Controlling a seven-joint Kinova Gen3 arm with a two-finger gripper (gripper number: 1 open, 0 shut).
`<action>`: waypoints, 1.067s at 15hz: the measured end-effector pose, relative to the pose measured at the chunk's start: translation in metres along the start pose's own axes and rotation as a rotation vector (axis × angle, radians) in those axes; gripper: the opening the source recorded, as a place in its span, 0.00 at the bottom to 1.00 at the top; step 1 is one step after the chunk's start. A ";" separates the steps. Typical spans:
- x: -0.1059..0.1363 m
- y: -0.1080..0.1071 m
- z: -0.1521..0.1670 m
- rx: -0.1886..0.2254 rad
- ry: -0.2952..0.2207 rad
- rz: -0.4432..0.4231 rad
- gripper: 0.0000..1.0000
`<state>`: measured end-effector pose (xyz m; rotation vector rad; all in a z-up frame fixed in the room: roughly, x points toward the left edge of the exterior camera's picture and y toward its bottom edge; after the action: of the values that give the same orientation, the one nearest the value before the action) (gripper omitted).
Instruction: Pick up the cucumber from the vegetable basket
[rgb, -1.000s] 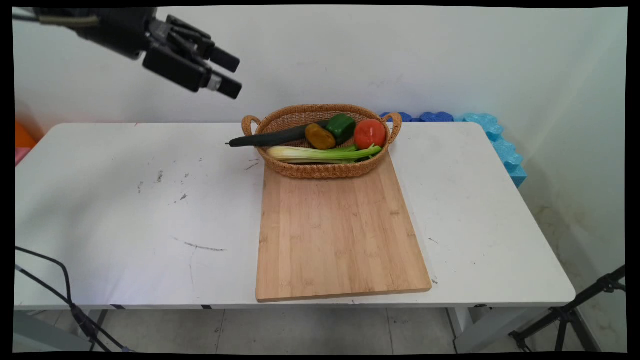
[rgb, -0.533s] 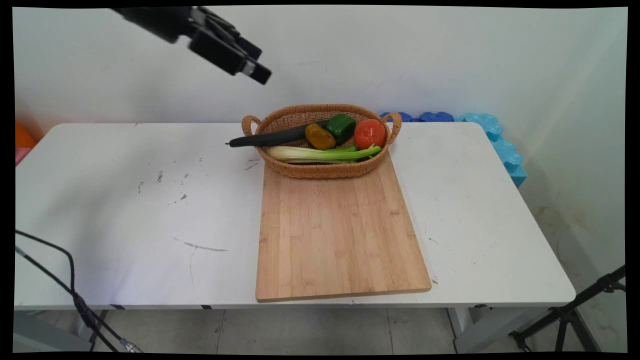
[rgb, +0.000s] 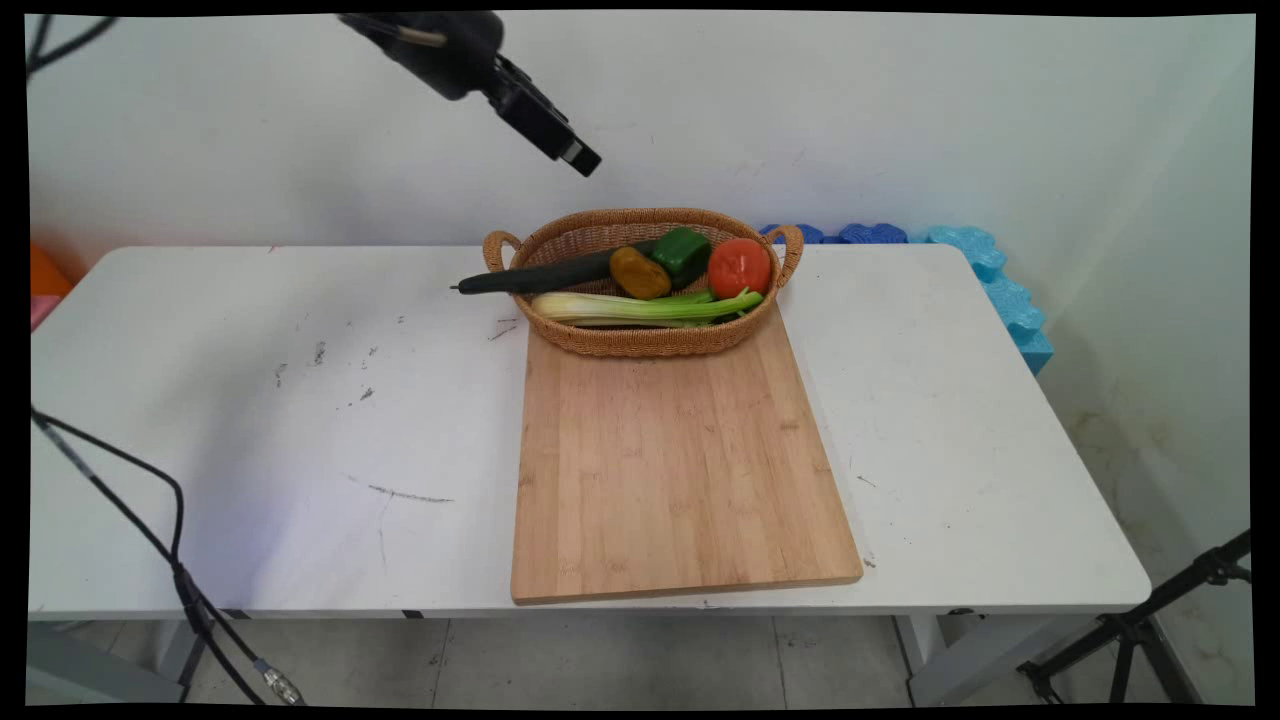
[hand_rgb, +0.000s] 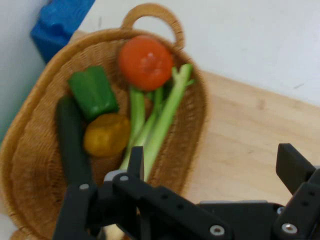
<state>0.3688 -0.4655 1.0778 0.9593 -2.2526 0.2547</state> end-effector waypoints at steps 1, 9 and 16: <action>0.003 -0.007 0.010 0.016 -0.015 -0.009 1.00; 0.000 -0.061 0.102 0.146 -0.123 -0.133 1.00; -0.027 -0.086 0.161 0.192 -0.190 -0.219 1.00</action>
<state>0.3611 -0.5778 0.9316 1.3722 -2.2981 0.2967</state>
